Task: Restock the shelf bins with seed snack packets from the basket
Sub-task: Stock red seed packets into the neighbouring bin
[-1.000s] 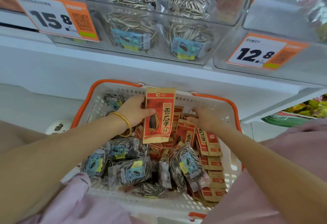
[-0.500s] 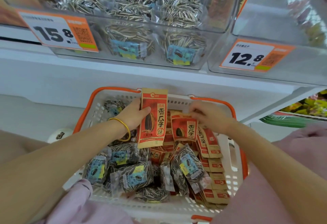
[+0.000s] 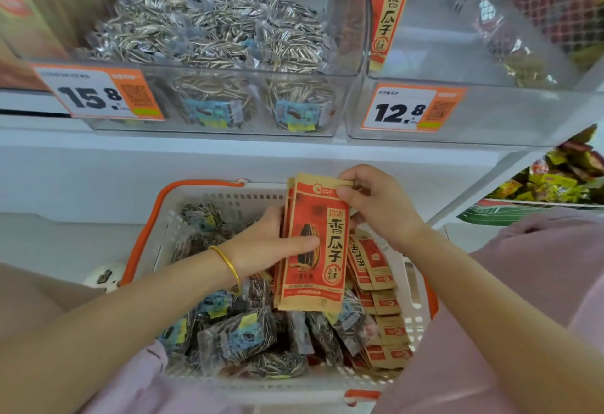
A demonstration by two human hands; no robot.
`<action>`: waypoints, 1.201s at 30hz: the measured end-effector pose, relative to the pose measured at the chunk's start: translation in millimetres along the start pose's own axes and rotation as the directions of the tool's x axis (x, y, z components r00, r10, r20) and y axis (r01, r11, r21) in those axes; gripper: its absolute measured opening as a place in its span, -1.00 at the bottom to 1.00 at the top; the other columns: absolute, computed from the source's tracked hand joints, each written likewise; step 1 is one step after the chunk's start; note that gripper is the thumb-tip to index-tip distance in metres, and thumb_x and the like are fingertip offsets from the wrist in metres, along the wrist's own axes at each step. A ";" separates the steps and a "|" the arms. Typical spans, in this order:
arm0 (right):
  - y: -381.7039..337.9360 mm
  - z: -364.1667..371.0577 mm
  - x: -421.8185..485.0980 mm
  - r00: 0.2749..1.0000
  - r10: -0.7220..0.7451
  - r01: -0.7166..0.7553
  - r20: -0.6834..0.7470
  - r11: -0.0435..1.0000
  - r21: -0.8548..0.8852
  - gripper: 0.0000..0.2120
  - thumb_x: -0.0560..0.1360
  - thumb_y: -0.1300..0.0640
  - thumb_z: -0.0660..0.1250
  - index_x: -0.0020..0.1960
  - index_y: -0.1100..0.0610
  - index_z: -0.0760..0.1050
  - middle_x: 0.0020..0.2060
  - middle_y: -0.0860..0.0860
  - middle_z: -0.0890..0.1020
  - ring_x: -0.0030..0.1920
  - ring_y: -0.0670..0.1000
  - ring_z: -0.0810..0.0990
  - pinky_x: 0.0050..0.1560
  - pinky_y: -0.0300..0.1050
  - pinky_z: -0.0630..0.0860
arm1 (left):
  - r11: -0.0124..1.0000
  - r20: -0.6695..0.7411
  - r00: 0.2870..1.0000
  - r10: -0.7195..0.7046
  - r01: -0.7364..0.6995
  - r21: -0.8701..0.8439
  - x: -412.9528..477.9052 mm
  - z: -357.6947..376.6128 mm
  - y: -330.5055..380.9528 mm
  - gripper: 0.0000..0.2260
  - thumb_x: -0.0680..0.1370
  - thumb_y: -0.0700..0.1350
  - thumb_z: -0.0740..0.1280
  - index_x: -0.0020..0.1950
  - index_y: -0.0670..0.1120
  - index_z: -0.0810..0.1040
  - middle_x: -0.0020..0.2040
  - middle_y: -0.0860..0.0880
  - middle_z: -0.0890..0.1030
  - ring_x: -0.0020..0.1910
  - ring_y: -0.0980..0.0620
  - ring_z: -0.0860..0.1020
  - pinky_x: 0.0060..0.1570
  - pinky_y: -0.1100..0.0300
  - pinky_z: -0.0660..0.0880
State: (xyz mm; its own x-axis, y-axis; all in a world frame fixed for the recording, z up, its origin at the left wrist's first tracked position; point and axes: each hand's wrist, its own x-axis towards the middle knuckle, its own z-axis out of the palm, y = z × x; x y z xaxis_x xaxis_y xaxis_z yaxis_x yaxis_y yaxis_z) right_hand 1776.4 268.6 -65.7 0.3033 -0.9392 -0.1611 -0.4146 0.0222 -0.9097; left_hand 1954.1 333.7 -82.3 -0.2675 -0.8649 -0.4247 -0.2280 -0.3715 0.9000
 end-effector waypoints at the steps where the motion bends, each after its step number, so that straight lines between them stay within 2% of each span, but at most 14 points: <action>1: -1.4 -2.4 -3.0 1.000 0.006 -0.006 -0.024 1.000 0.020 -0.93 0.55 0.19 0.29 0.03 0.14 0.46 -0.13 0.07 0.57 -0.22 -0.03 0.62 -0.34 -0.20 0.59 | 0.999 -0.008 0.999 0.041 -0.041 0.032 -1.2 1.6 3.2 -0.73 0.51 -0.07 0.35 0.09 0.18 0.34 0.06 0.16 0.56 -0.06 0.27 0.60 -0.07 0.35 0.55; 3: -2.0 -14.9 -10.9 0.997 0.071 -0.071 -0.004 0.997 0.038 -0.64 0.48 -0.03 0.36 0.21 0.10 0.41 0.00 0.04 0.57 -0.03 0.00 0.62 -0.09 -0.07 0.63 | 0.991 -0.028 0.993 0.114 -0.112 0.076 -4.1 4.2 12.6 -0.73 0.52 -0.11 0.34 0.10 0.17 0.34 0.08 0.12 0.57 -0.04 0.28 0.59 -0.06 0.35 0.55; 6: -4.6 -34.9 -32.4 0.940 0.141 -0.203 0.310 0.963 0.177 -0.14 0.18 -0.34 0.47 0.36 -0.01 0.31 0.13 -0.01 0.62 0.12 0.02 0.62 0.14 0.04 0.55 | 0.981 -0.091 0.978 0.187 -0.181 0.072 -5.6 8.1 39.9 -0.73 0.51 -0.10 0.34 0.13 0.09 0.33 0.11 0.09 0.53 0.02 0.24 0.55 -0.04 0.33 0.54; 9: -12.6 -45.1 -48.1 0.952 0.028 -0.109 0.306 0.962 0.251 -0.14 0.18 -0.20 0.55 0.37 0.00 0.28 0.16 0.00 0.62 0.15 0.03 0.62 0.16 0.09 0.54 | 0.954 -0.054 0.954 0.294 -0.290 0.078 -1.5 13.7 81.2 -0.78 0.50 -0.11 0.36 0.08 0.12 0.43 0.06 0.16 0.60 0.03 0.18 0.59 0.00 0.28 0.55; 13: -46.3 -89.4 -48.5 0.953 -0.165 0.005 0.253 0.846 0.533 -0.22 0.23 0.00 0.58 0.35 0.17 0.35 0.16 0.17 0.61 0.11 0.15 0.63 0.02 0.03 0.60 | 0.892 -0.053 0.910 0.412 -0.391 0.225 3.7 11.7 140.9 -0.58 0.40 0.22 0.34 0.18 0.05 0.47 0.01 0.15 0.60 -0.07 0.27 0.58 -0.11 0.29 0.53; 15: -68.9 -118.5 -38.4 0.959 -0.187 0.020 0.215 0.797 0.604 -0.18 0.11 -0.06 0.63 0.28 0.18 0.44 0.10 0.17 0.64 0.02 0.12 0.66 -0.06 0.02 0.62 | 0.817 -0.253 0.786 0.564 -0.487 0.308 7.5 4.8 169.7 -0.65 0.44 0.17 0.30 0.11 -0.01 0.49 -0.07 0.15 0.55 -0.15 0.31 0.53 -0.14 0.34 0.46; 16: -78.4 -130.1 -28.7 0.967 -0.174 0.036 0.185 0.813 0.581 -0.18 0.07 -0.09 0.63 0.24 0.16 0.47 0.07 0.14 0.65 -0.02 0.10 0.67 -0.09 0.03 0.63 | 0.742 -0.336 0.674 0.658 -0.501 0.446 9.6 0.9 183.2 -0.64 0.44 0.14 0.29 0.13 -0.04 0.50 -0.05 0.12 0.52 -0.08 0.25 0.52 -0.07 0.30 0.44; 18: -97.5 -150.7 1.3 0.985 -0.134 0.069 0.110 0.884 0.462 -0.26 0.12 -0.08 0.59 0.22 0.13 0.47 0.04 0.11 0.65 -0.05 0.07 0.66 -0.14 0.00 0.63 | 0.556 -0.320 0.527 0.787 -0.382 0.738 22.1 -7.8 204.1 -0.52 0.41 0.08 0.23 0.24 -0.14 0.48 0.10 -0.01 0.48 0.15 0.03 0.46 0.17 0.18 0.33; 20: -111.9 -162.6 38.1 0.996 -0.086 0.067 0.040 0.939 0.338 -0.39 0.31 0.04 0.47 0.29 0.17 0.40 0.03 0.10 0.63 -0.04 0.07 0.64 -0.12 0.00 0.60 | 0.451 -0.242 0.569 0.786 -0.260 0.854 40.0 -15.3 214.8 -0.44 0.40 0.05 0.19 0.32 -0.22 0.40 0.25 -0.18 0.44 0.30 -0.09 0.36 0.24 0.19 0.20; 22: -119.6 -164.0 72.9 0.999 -0.053 0.053 -0.006 0.963 0.265 -0.47 0.43 0.17 0.41 0.34 0.17 0.32 -0.01 0.07 0.62 -0.06 0.07 0.63 -0.08 0.06 0.57 | 0.460 -0.220 0.658 0.720 -0.214 0.862 56.5 -17.2 218.4 -0.45 0.46 0.02 0.21 0.37 -0.24 0.32 0.35 -0.25 0.36 0.36 -0.12 0.29 0.25 0.20 0.13; 25: -116.8 -149.0 109.6 0.999 -0.048 0.052 -0.024 0.974 0.219 -0.38 0.43 0.30 0.41 0.38 0.15 0.20 -0.06 0.04 0.59 -0.07 0.06 0.61 0.03 0.17 0.54 | 0.444 -0.202 0.718 0.666 -0.164 0.881 74.6 -20.3 213.5 -0.54 0.54 -0.11 0.25 0.40 -0.21 0.24 0.40 -0.24 0.27 0.41 -0.13 0.21 0.33 0.15 0.12; 27: -108.7 -134.3 124.1 0.996 -0.082 0.088 -0.042 0.977 0.192 -0.34 0.42 0.35 0.42 0.38 0.18 0.14 -0.08 0.02 0.55 -0.07 0.03 0.58 -0.02 0.09 0.57 | 0.430 -0.189 0.725 0.662 -0.161 0.888 81.9 -24.2 206.5 -0.56 0.51 -0.13 0.23 0.36 -0.20 0.27 0.33 -0.23 0.34 0.34 -0.19 0.29 0.31 0.09 0.19; 31: -96.4 -118.8 142.9 0.973 -0.127 0.070 -0.194 0.957 -0.280 -0.31 0.35 0.21 0.51 0.33 0.13 0.19 0.06 0.06 0.50 0.12 0.11 0.51 0.14 0.11 0.50 | 0.414 -0.169 0.698 0.696 -0.198 0.888 81.8 -23.2 197.9 -0.58 0.53 -0.15 0.20 0.38 -0.17 0.26 0.26 -0.16 0.40 0.24 -0.11 0.34 0.31 0.08 0.25; 36: -103.3 -111.4 147.3 0.987 0.061 -0.071 -0.148 0.995 -0.063 -0.45 0.43 0.29 0.42 0.21 0.08 0.14 0.07 0.07 0.47 0.18 0.14 0.51 0.13 0.21 0.52 | 0.409 -0.168 0.673 0.721 -0.216 0.887 86.6 -22.5 194.3 -0.52 0.54 -0.14 0.18 0.44 -0.16 0.18 0.33 -0.13 0.35 0.29 -0.06 0.30 0.35 0.12 0.21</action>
State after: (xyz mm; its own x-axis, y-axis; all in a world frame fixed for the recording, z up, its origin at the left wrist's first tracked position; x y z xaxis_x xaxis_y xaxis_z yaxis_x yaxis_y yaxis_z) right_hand 1768.4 89.8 47.2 0.1471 -0.9765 -0.1578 -0.4884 0.0670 -0.8700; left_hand 1907.7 179.0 57.9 -0.1866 -0.9063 0.3793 -0.8653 0.3344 0.3733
